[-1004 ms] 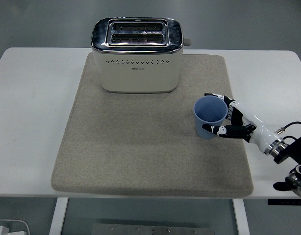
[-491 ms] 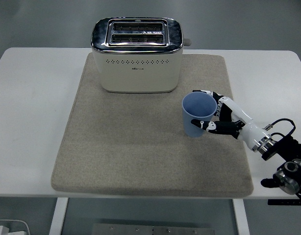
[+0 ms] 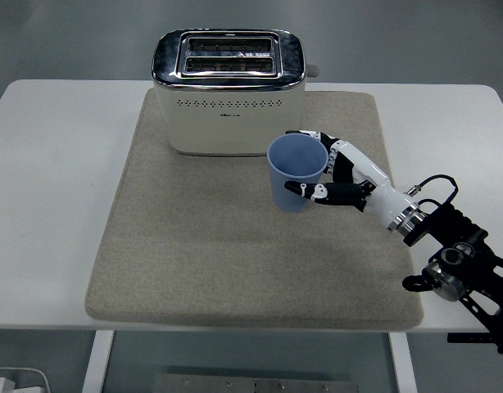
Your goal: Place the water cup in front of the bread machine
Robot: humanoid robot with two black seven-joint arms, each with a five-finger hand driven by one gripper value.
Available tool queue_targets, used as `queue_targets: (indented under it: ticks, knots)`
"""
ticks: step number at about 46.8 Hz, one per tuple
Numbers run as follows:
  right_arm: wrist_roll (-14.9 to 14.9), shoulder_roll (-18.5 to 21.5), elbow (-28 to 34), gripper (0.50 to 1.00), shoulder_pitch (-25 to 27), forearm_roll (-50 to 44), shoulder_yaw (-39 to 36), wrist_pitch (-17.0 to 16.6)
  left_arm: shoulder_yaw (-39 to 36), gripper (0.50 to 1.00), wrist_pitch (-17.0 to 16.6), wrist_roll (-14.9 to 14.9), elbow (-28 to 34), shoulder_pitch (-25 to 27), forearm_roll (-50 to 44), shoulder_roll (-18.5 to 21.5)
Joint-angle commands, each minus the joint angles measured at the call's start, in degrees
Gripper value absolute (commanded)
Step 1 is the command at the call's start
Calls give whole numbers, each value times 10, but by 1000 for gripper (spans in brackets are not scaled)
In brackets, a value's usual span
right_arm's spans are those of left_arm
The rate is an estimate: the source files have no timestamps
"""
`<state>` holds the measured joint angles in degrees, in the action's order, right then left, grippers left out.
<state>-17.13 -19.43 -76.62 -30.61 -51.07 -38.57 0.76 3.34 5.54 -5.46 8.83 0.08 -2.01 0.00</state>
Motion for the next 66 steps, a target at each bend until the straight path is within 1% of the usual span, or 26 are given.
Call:
queue_targets:
  ticks: [1, 6, 14, 20, 29, 35, 43, 51, 54, 57, 63, 66]
  knots:
    - [0, 18, 8, 570, -13, -1, 14, -1, 0, 1000, 0, 0, 0, 0, 0, 0]
    - [0, 36, 23, 572, -25, -1, 33, 2, 0, 1000, 0, 0, 0, 0, 0, 0]
    - [0, 67, 42, 580, -36, -1, 40, 10, 0, 1000, 0, 0, 0, 0, 0, 0]
    - [0, 91, 64, 582, -53, -1, 57, 14, 0, 1000, 0, 0, 0, 0, 0, 0]
    - [0, 126, 96, 586, -71, -1, 61, 15, 0, 1000, 0, 0, 0, 0, 0, 0]
    - [-1, 150, 119, 588, -82, -1, 85, 16, 0, 1000, 0, 0, 0, 0, 0, 0]
    - [-1, 175, 141, 594, -85, -2, 90, 17, 0, 1000, 0, 0, 0, 0, 0, 0]
    - [-1, 193, 158, 599, -91, -3, 95, 17, 0, 1000, 0, 0, 0, 0, 0, 0]
    - [-1, 193, 161, 601, -90, -3, 102, 18, 0, 1000, 0, 0, 0, 0, 0, 0]
    - [-1, 194, 164, 609, -90, -3, 105, 25, 0, 1000, 0, 0, 0, 0, 0, 0]
    - [0, 194, 169, 666, -89, -3, 105, 28, 0, 1000, 0, 0, 0, 0, 0, 0]
    - [0, 194, 168, 678, -89, -3, 105, 29, 0, 1000, 0, 0, 0, 0, 0, 0]
